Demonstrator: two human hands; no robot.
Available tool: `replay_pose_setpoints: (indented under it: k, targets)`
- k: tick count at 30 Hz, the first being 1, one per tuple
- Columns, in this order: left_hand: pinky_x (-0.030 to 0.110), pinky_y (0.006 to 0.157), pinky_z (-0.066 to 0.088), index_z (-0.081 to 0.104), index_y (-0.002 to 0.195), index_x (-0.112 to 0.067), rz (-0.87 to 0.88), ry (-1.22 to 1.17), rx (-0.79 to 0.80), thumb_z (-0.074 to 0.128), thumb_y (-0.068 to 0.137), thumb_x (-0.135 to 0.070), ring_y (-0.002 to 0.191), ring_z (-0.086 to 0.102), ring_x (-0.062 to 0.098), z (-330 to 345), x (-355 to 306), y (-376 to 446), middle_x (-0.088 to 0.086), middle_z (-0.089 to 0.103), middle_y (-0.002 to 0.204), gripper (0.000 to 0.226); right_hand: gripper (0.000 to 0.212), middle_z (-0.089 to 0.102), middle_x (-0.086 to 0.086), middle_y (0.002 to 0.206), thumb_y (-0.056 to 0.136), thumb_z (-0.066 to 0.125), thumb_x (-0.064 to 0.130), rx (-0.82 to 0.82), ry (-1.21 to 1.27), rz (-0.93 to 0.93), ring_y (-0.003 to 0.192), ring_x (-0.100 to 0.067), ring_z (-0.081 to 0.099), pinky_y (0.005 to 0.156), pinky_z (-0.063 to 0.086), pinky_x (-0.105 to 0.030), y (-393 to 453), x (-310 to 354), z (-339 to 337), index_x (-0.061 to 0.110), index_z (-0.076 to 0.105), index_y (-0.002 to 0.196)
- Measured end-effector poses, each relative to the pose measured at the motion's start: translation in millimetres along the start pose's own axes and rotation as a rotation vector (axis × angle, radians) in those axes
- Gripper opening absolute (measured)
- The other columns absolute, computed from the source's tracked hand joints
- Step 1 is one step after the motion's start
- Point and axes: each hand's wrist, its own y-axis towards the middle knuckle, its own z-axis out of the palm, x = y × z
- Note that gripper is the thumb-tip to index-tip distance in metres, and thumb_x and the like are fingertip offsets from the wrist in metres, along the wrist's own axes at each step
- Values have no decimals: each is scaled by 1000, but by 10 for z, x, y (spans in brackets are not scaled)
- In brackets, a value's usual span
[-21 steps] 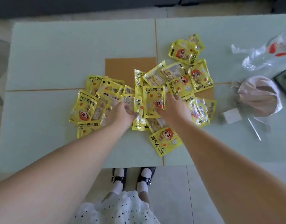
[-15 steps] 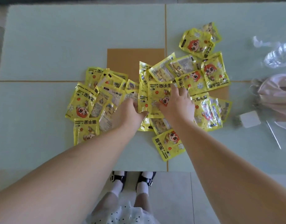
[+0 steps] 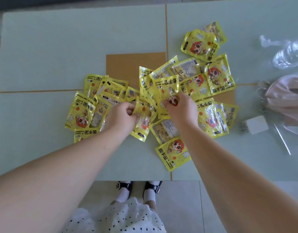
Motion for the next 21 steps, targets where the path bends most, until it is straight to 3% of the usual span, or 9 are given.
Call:
replay_pose_setpoints:
  k: [3,6,8,10,13,15,18,21]
  targets:
    - [28,72,48,64,114,-15,-38,-56,-5,68,86,-19,76,59,11,-198,-75,0,-1,61,95,29,30,61,-6,90,87,63,41,-40,49,35,73,-22,53,50,34,-27,27,-43,-267,13,50,84]
    - [25,80,40,59,125,-10,-67,-110,-25,63,90,-17,88,54,14,-361,-184,30,-7,58,87,36,31,61,-9,103,86,64,40,-118,16,81,77,-22,50,50,32,-26,119,-145,-539,11,53,86]
    - [25,80,40,55,130,-9,-78,-154,-32,59,92,-17,92,52,16,-429,-272,86,-3,62,94,38,29,61,-10,113,86,65,37,-91,-77,30,88,-25,54,60,40,-28,177,-203,-696,10,56,95]
    - [27,78,38,50,134,-10,-108,-201,-53,57,93,-18,93,50,18,-442,-364,198,3,62,115,42,44,58,-8,129,85,65,35,16,-237,-101,111,-28,55,82,48,-36,266,-239,-833,10,56,120]
    - [28,79,34,43,140,-13,-185,-269,-85,53,94,-18,94,44,19,-377,-503,411,7,53,131,47,52,52,-5,137,85,66,34,198,-551,-307,126,-27,47,99,43,-42,485,-211,-970,13,50,130]
    - [29,74,35,40,142,-15,-237,-305,-91,49,94,-15,88,44,18,-299,-576,549,8,53,127,50,53,41,-4,147,85,64,34,309,-756,-418,135,-26,38,107,38,-45,651,-177,-974,13,50,131]
    - [22,53,30,36,144,-13,-267,-292,-104,44,95,-15,61,36,8,-180,-648,753,2,46,103,50,55,18,1,159,88,62,33,401,-966,-533,145,-23,20,117,20,-47,826,-157,-889,16,46,137]
    - [21,50,26,33,146,-11,-286,-265,-77,43,97,-17,58,30,6,-141,-700,929,3,44,107,50,51,22,-3,157,85,65,28,354,-972,-601,145,-27,21,118,9,-48,868,-215,-797,22,51,133]
